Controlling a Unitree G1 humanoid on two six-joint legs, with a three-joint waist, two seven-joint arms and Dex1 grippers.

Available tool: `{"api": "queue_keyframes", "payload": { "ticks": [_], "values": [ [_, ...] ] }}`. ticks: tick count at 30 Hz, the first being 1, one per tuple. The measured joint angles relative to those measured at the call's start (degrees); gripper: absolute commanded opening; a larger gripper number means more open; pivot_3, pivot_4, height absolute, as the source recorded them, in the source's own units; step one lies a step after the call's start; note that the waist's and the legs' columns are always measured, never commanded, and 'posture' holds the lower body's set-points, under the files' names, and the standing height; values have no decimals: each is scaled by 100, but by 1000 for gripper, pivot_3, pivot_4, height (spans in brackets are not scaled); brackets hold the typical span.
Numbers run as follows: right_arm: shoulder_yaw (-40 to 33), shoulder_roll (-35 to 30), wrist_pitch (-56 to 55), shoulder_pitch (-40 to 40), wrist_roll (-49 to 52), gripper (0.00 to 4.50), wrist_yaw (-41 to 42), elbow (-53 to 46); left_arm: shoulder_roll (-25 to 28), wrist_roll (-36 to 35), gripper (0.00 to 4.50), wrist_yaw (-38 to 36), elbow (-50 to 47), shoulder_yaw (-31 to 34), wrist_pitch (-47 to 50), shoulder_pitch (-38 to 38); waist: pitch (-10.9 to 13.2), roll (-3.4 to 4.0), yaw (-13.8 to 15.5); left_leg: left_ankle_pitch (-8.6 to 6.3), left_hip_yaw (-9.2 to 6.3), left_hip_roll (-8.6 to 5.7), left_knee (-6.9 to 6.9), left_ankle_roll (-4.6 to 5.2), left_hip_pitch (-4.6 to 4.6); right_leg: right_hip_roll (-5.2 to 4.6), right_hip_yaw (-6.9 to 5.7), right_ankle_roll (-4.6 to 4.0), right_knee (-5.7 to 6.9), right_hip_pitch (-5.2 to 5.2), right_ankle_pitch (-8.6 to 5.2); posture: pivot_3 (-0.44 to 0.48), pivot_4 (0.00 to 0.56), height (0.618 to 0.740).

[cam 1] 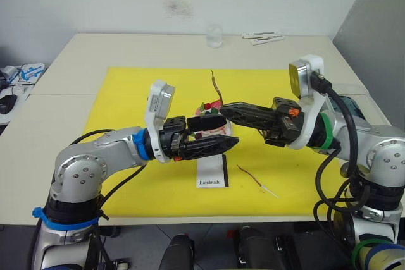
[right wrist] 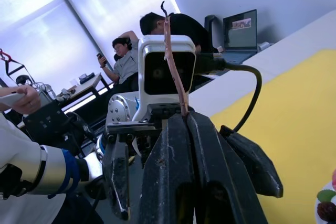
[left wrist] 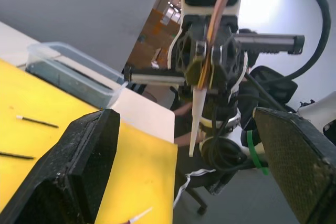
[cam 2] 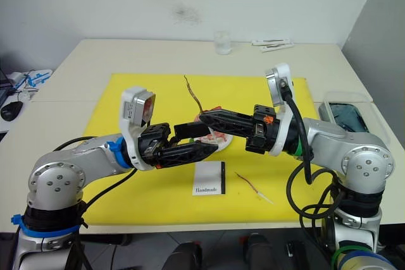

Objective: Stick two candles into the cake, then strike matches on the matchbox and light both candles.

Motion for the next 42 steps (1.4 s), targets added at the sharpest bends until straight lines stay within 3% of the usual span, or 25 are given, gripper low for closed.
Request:
{"api": "queue_keyframes", "payload": {
  "ticks": [2, 5, 17, 26, 30, 37, 42],
  "values": [
    [47, -76, -107, 2, 83, 15, -32, 1, 1, 19, 4500, -22, 8, 0, 0, -5, 0, 0, 0, 0, 0, 0, -2, 0, 0, 0, 0, -2, -1, -1, -1, 0, 150, 740],
    [184, -170, -248, 13, 110, 0, -72, 4, -1, 64, 3941, -87, 35, -5, 0, -7, 0, 0, 0, 0, 0, 0, -5, 0, -1, 0, 0, -3, -1, -3, -2, 0, 150, 740],
    [531, -335, -689, 185, 226, 0, -83, 11, -246, 126, 15, -138, 119, -87, -2, -68, 0, 0, 1, 0, 1, 0, -7, 0, -11, 0, 0, -3, -4, -13, -2, 0, 150, 740],
    [678, -522, -815, 185, 471, 0, -84, 78, -217, 235, 15, -241, 76, -86, -6, -61, 0, 0, 1, 0, -1, 0, -7, 0, -21, 0, -1, -3, -7, -21, -2, 0, 150, 740],
    [756, -543, -827, 158, 671, 944, -107, 123, -169, 400, 0, -270, 43, -86, -24, -59, 0, 0, 1, 0, -1, 0, -7, 0, -24, 0, -1, -4, -6, -25, -3, 0, 150, 740],
    [834, -565, -1074, -30, 520, 3493, -145, 170, -131, 593, 0, -407, 11, -115, -24, -25, 0, 0, 1, 0, -2, 0, -7, 0, -52, 0, -2, -2, -6, -49, -1, 0, 150, 740],
    [716, -843, -1176, -28, 345, 3493, -86, 252, -35, 589, 0, -466, -48, -115, -7, 2, 0, 0, 4, 1, -2, 0, -1, -1, -86, 0, -2, -1, -2, -81, 1, 0, 150, 740]
  ]
}}
